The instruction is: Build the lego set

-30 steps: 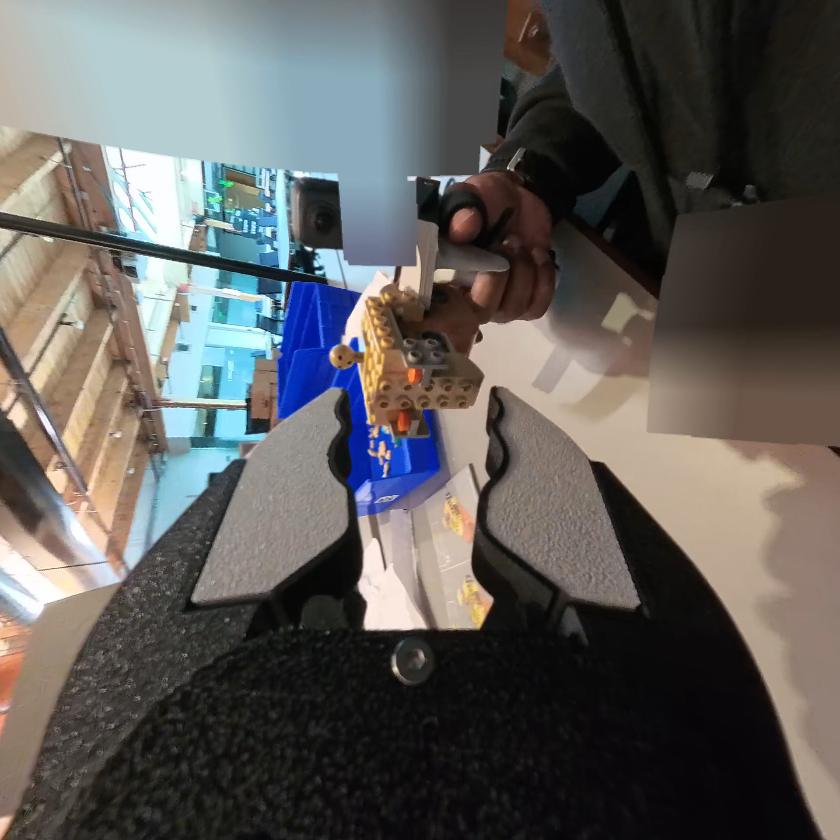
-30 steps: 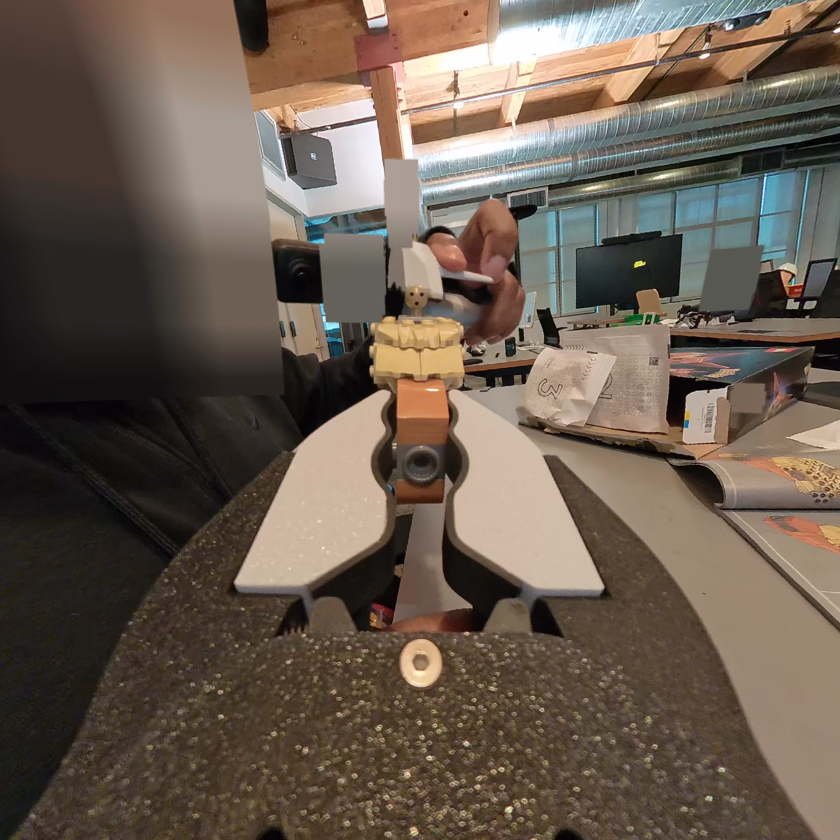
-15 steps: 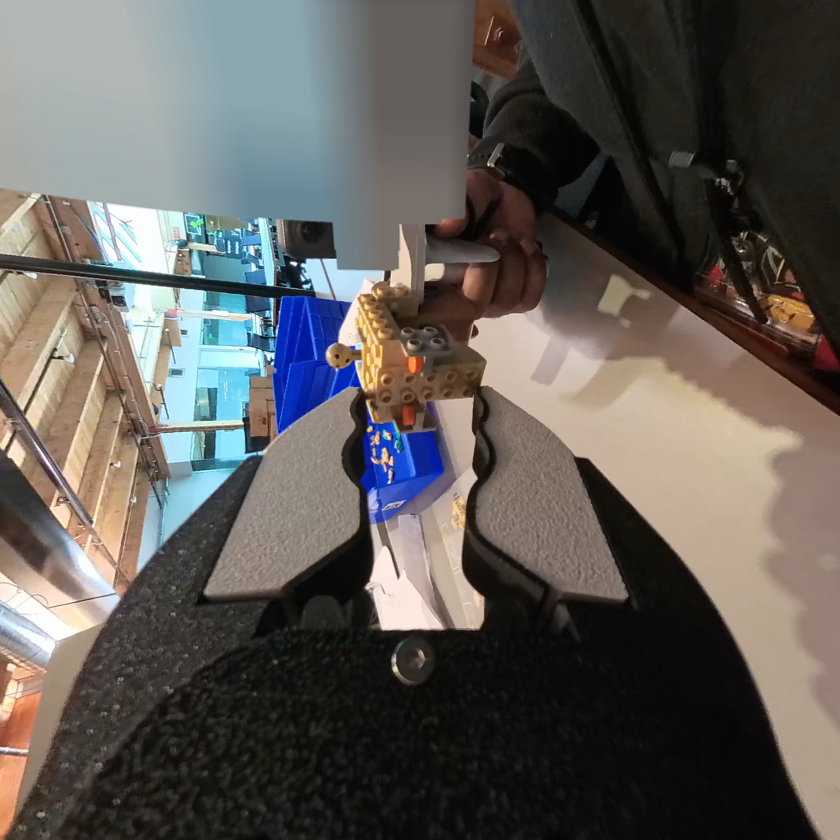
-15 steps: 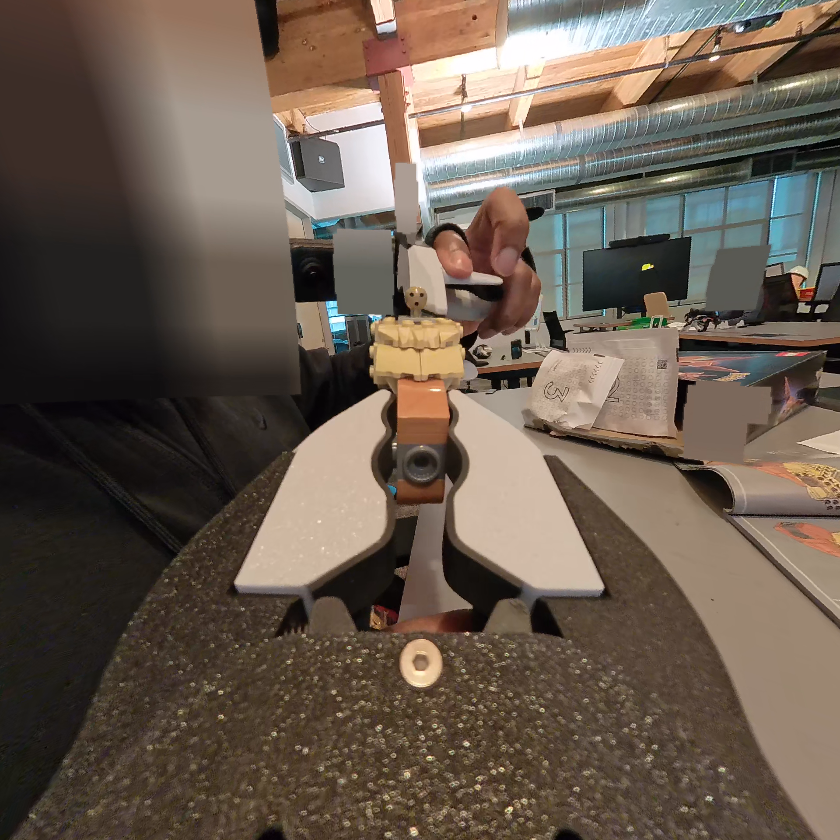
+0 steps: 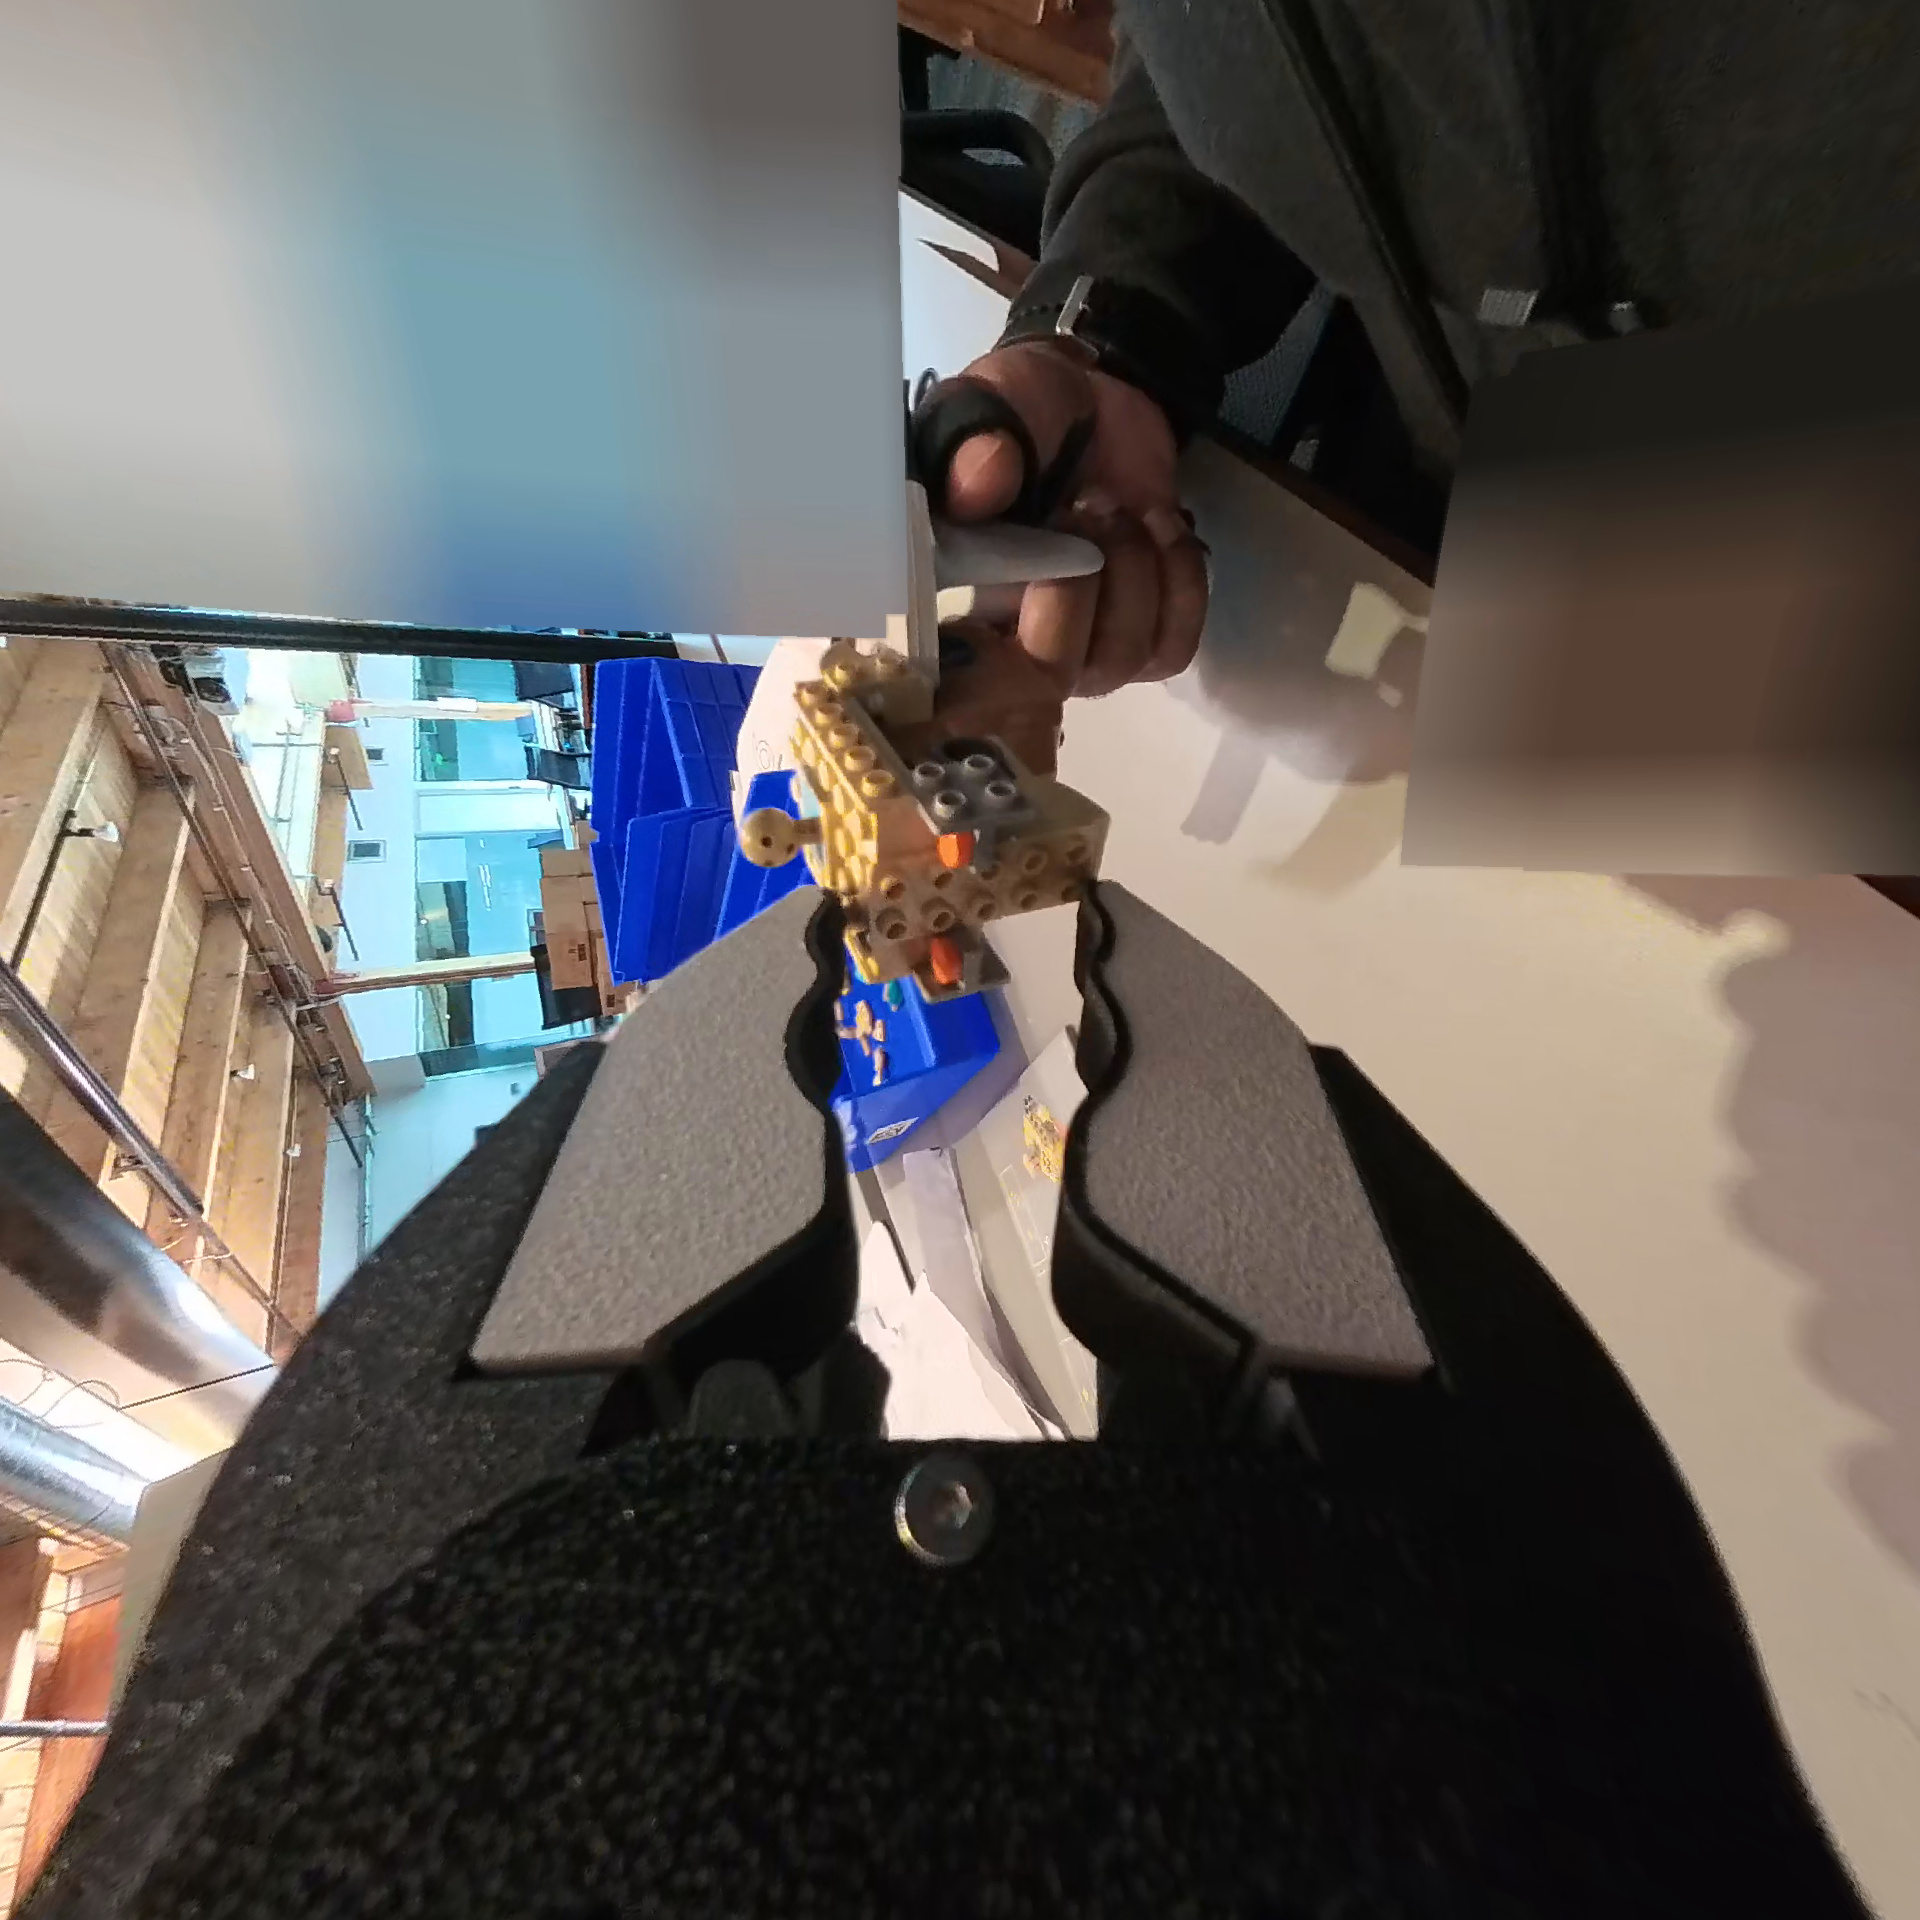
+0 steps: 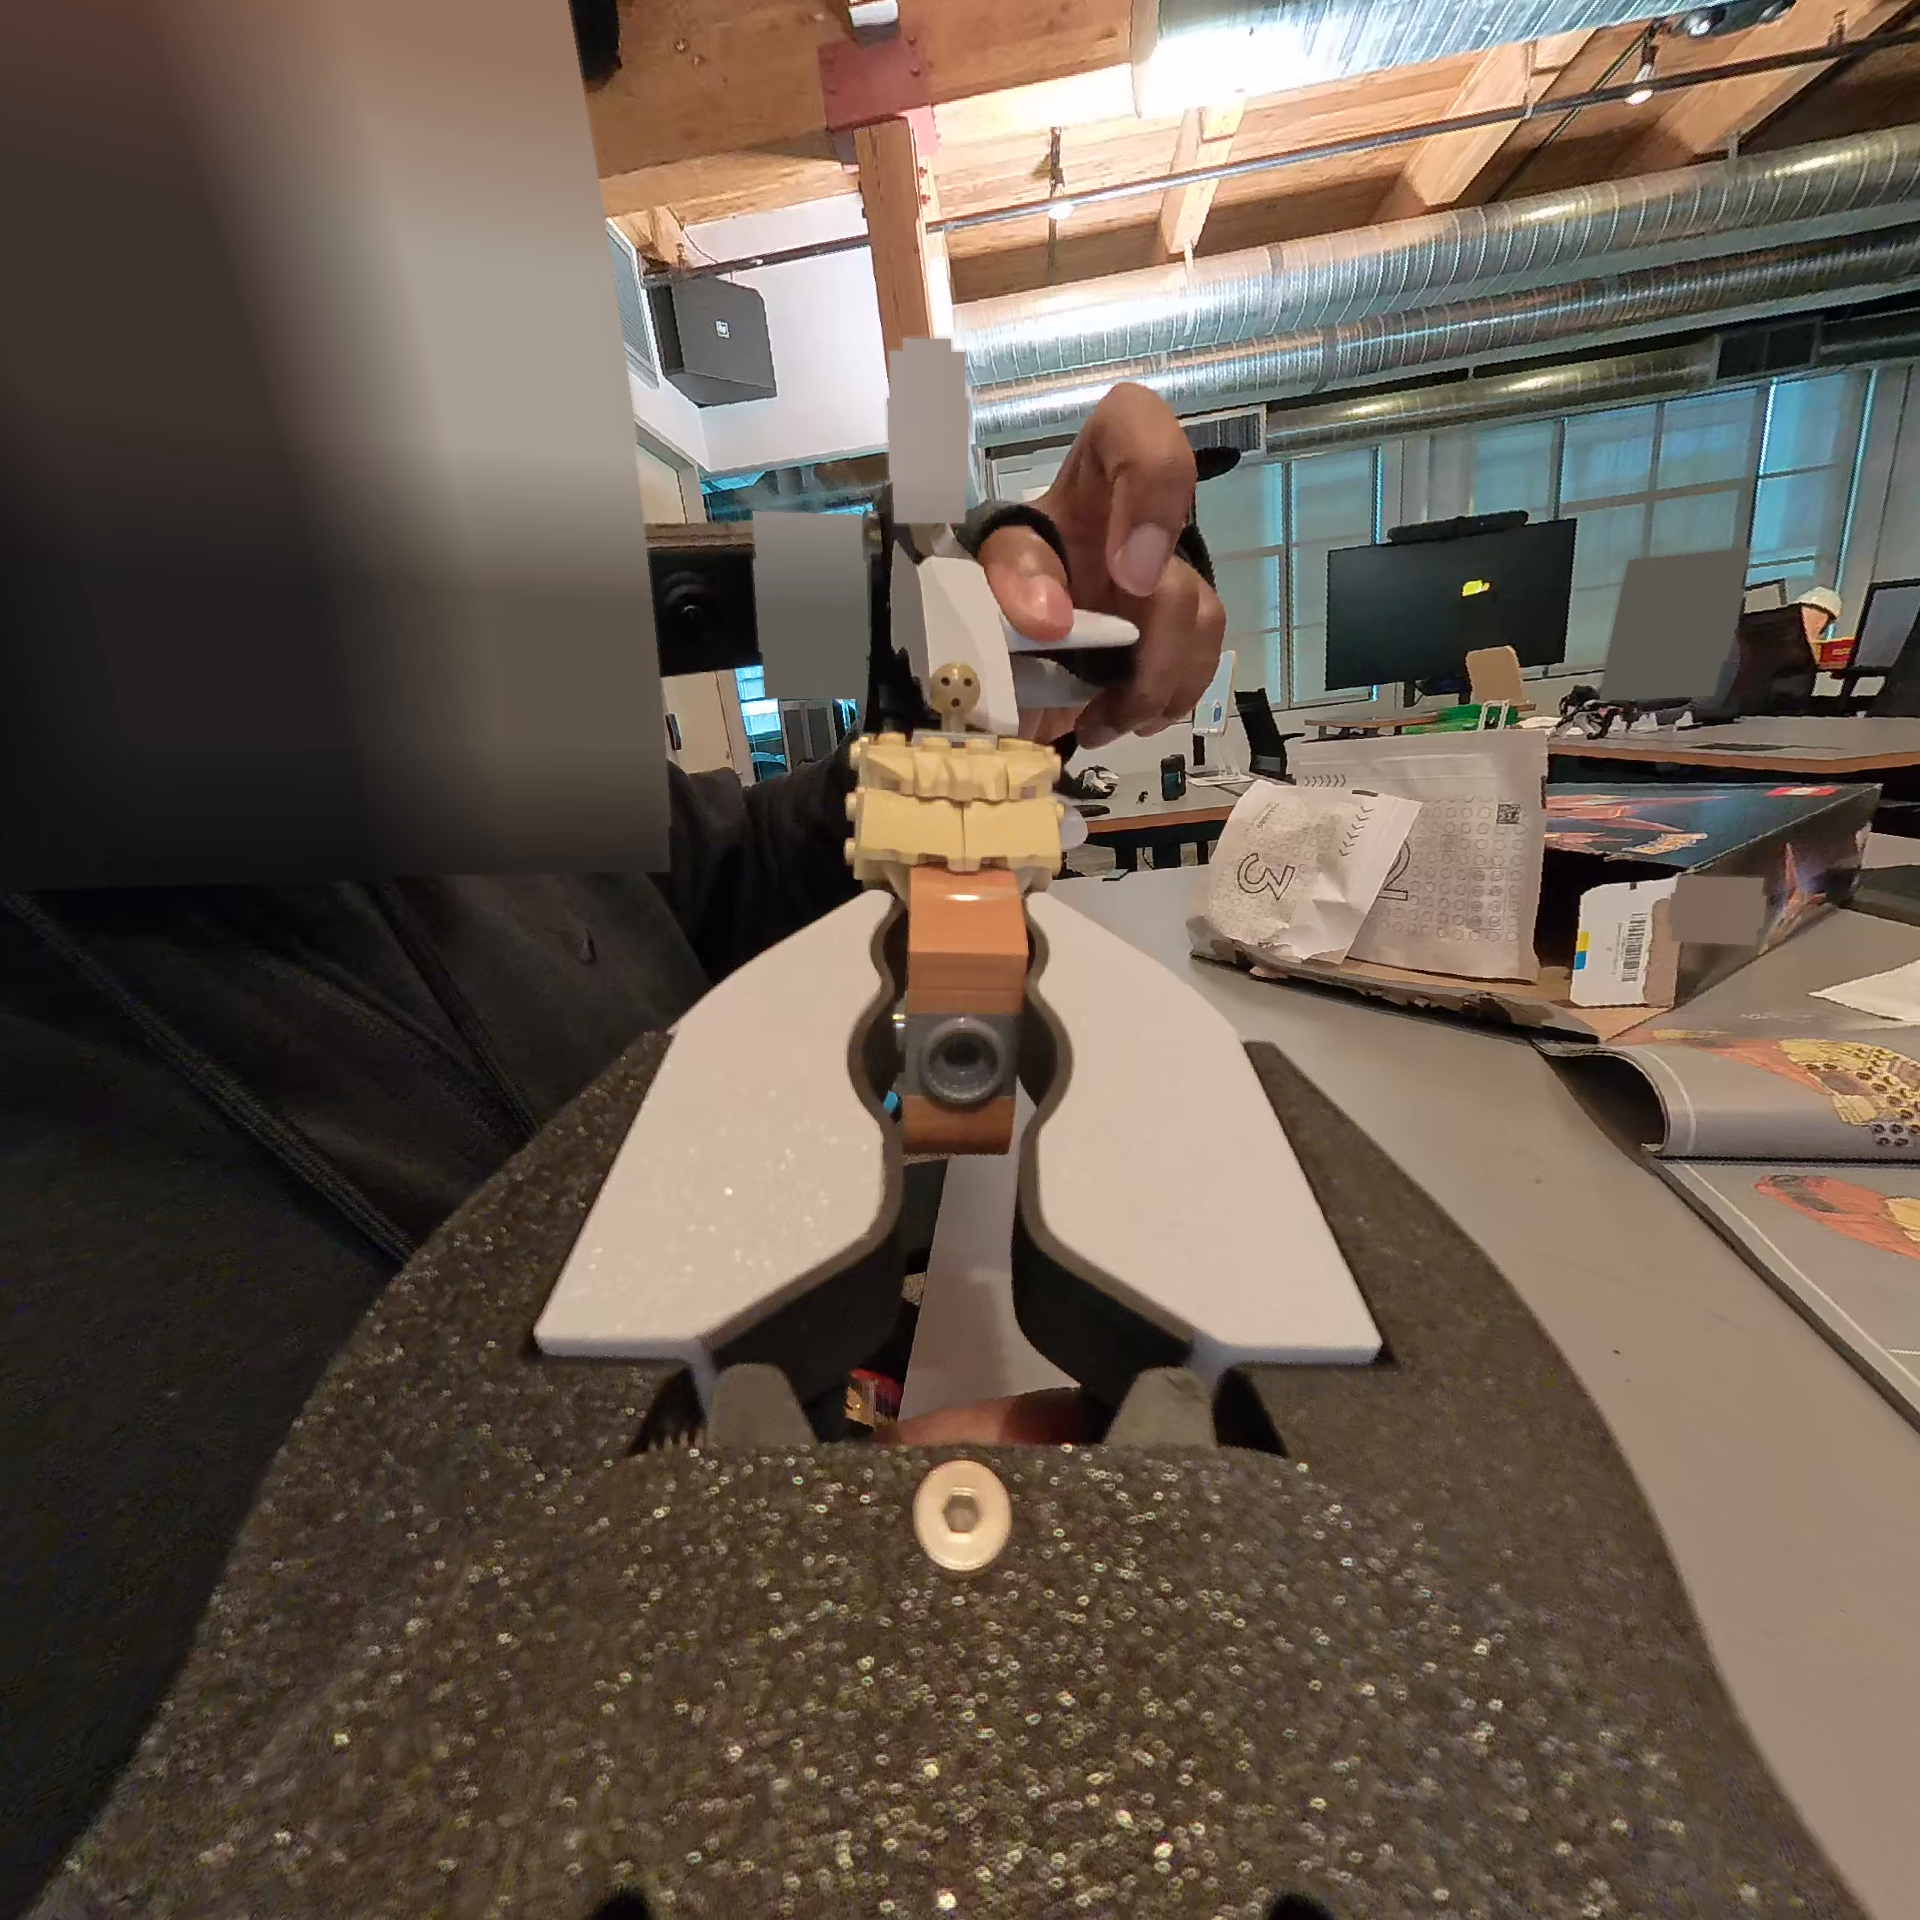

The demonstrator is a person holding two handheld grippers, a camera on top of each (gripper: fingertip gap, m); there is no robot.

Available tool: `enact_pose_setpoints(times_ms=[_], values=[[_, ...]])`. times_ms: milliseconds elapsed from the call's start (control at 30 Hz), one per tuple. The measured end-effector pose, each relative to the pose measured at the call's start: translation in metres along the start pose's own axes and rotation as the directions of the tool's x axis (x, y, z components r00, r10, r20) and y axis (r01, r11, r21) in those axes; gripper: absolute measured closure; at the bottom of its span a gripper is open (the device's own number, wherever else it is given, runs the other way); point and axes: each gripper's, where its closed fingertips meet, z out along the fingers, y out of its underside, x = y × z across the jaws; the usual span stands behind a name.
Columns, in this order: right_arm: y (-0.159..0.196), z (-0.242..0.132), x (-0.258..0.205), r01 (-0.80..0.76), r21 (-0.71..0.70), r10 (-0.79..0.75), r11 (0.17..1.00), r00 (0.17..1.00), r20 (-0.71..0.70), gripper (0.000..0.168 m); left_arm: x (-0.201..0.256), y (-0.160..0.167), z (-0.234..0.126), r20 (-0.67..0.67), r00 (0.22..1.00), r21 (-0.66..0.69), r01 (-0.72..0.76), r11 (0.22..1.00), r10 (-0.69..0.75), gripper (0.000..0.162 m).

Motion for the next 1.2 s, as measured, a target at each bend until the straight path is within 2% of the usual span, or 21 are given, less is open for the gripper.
enact_pose_setpoints(times_ms=[133,167,300,400,500,567,667,700,867,933,967,1000,1067,1133,1200], values=[[-0.001,-0.001,0.000,-0.004,0.005,0.004,1.000,1.000,0.002,0.150,0.000,0.000,0.000,-0.008,1.000,-0.004,-0.005,1.000,0.005,0.121],[0.001,-0.001,0.000,-0.009,-0.007,0.009,1.000,1.000,0.005,0.149,0.000,0.001,-0.001,-0.012,1.000,-0.013,-0.006,1.000,0.006,0.135],[-0.003,-0.001,-0.001,-0.015,0.014,0.015,1.000,1.000,0.013,0.149,-0.006,-0.001,-0.002,0.017,1.000,0.010,-0.002,1.000,0.002,0.136],[-0.004,-0.002,0.003,-0.019,0.021,0.019,1.000,1.000,-0.010,0.150,-0.008,0.005,0.000,0.040,0.999,-0.024,-0.018,1.000,0.019,0.135],[-0.008,-0.004,0.004,-0.021,0.047,0.022,0.999,1.000,-0.011,0.150,-0.014,0.006,0.000,0.106,0.994,-0.015,-0.004,1.000,0.006,0.130],[-0.009,-0.004,0.004,-0.020,0.053,0.021,0.998,1.000,-0.016,0.150,-0.020,0.008,-0.001,0.162,0.987,-0.012,0.008,1.000,-0.006,0.121],[-0.012,-0.006,0.004,-0.016,0.076,0.017,0.997,1.000,-0.017,0.150,-0.025,0.009,-0.001,0.219,0.974,0.007,0.057,0.998,-0.057,0.118],[-0.014,-0.006,0.004,-0.014,0.088,0.015,0.996,1.000,-0.019,0.150,-0.026,0.011,0.000,0.237,0.969,0.008,0.076,0.997,-0.076,0.112],[-0.024,-0.010,0.003,-0.015,0.156,0.017,0.988,1.000,-0.015,0.150,-0.015,0.019,0.012,0.263,0.932,0.043,0.249,0.968,-0.251,0.100],[-0.031,-0.014,0.006,-0.015,0.198,0.022,0.980,0.999,-0.032,0.150,-0.007,0.024,0.016,0.231,0.876,0.091,0.414,0.906,-0.423,0.097],[-0.034,-0.016,0.008,-0.018,0.223,0.028,0.975,0.999,-0.041,0.150,-0.009,0.027,0.016,0.244,0.813,0.138,0.510,0.849,-0.529,0.097],[-0.038,-0.018,0.010,-0.023,0.248,0.037,0.968,0.998,-0.050,0.150,-0.012,0.028,0.017,0.243,0.730,0.209,0.603,0.770,-0.639,0.098],[-0.043,-0.022,0.017,-0.041,0.293,0.064,0.955,0.995,-0.070,0.150,-0.020,0.022,0.020,0.185,0.532,0.364,0.744,0.561,-0.826,0.101],[-0.044,-0.023,0.025,-0.062,0.319,0.098,0.946,0.990,-0.098,0.150,-0.031,0.014,0.021,0.118,0.367,0.497,0.782,0.375,-0.923,0.103],[-0.042,-0.023,0.032,-0.087,0.327,0.134,0.941,0.983,-0.125,0.150,-0.041,0.015,0.024,0.084,0.224,0.571,0.788,0.231,-0.971,0.103]])
